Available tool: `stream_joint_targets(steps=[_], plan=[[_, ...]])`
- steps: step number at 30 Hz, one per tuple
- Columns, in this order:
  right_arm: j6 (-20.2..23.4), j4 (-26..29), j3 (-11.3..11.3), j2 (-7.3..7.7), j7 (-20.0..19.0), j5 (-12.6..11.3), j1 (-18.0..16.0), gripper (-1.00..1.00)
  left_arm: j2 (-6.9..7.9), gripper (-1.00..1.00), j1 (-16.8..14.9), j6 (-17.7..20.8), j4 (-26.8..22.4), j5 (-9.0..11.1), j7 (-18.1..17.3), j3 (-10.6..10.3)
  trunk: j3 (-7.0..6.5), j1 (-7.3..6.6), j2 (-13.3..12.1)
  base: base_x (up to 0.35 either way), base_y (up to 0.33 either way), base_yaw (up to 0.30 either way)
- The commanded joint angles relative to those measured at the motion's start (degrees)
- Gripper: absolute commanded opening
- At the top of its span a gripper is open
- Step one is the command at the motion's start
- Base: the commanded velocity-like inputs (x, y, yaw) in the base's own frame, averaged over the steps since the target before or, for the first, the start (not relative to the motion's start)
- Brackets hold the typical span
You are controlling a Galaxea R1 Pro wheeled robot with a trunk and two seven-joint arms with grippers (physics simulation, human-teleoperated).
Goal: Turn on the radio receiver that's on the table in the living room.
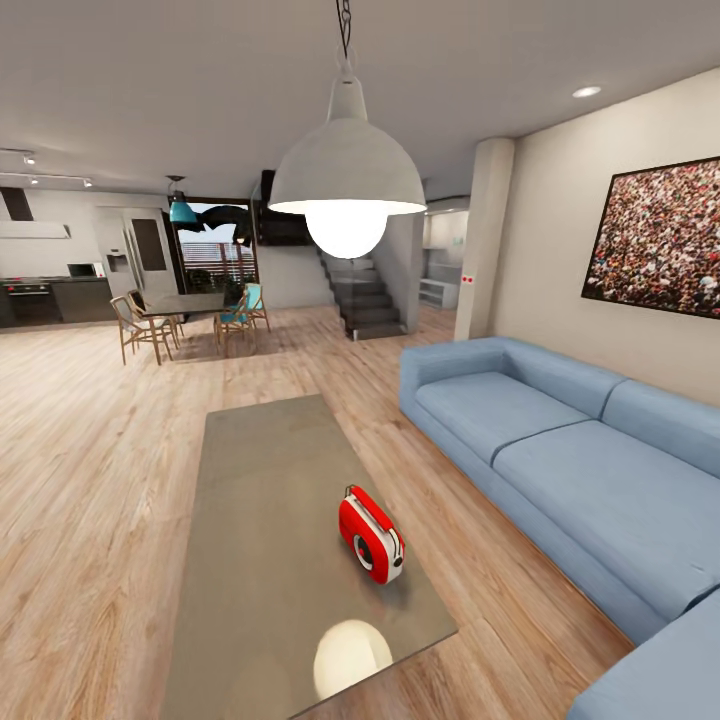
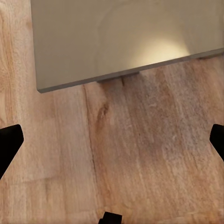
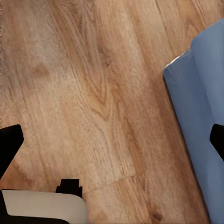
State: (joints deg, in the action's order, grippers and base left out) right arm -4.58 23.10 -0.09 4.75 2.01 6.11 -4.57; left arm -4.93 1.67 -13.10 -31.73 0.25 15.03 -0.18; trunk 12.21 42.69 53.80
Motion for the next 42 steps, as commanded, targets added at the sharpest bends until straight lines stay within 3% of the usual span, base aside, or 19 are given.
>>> stream_joint_targets(steps=[1,19,32,42], plan=[[0.00,0.01,0.00,0.00,-0.03,-0.02,0.00,1.00,-0.03,1.00,0.00,0.00,0.00,0.00,0.00,0.00,0.00,0.00,0.00,0.000,0.000,0.000],[0.01,0.01,-0.02,0.00,-0.07,-0.05,0.00,1.00,-0.10,1.00,0.00,0.00,0.00,-0.11,0.08,0.04,0.00,0.00,0.00,0.003,-0.001,0.198],[0.01,0.01,0.00,0.00,-0.07,-0.05,0.00,1.00,-0.17,1.00,0.00,0.19,0.00,-0.20,0.16,-0.09,0.00,0.00,0.00,0.234,-0.170,0.010],[0.01,0.00,-0.01,0.00,-0.07,-0.05,0.00,1.00,-0.17,1.00,0.00,0.01,0.00,-0.11,0.18,0.00,0.00,0.00,0.00,0.043,-0.059,0.000]])
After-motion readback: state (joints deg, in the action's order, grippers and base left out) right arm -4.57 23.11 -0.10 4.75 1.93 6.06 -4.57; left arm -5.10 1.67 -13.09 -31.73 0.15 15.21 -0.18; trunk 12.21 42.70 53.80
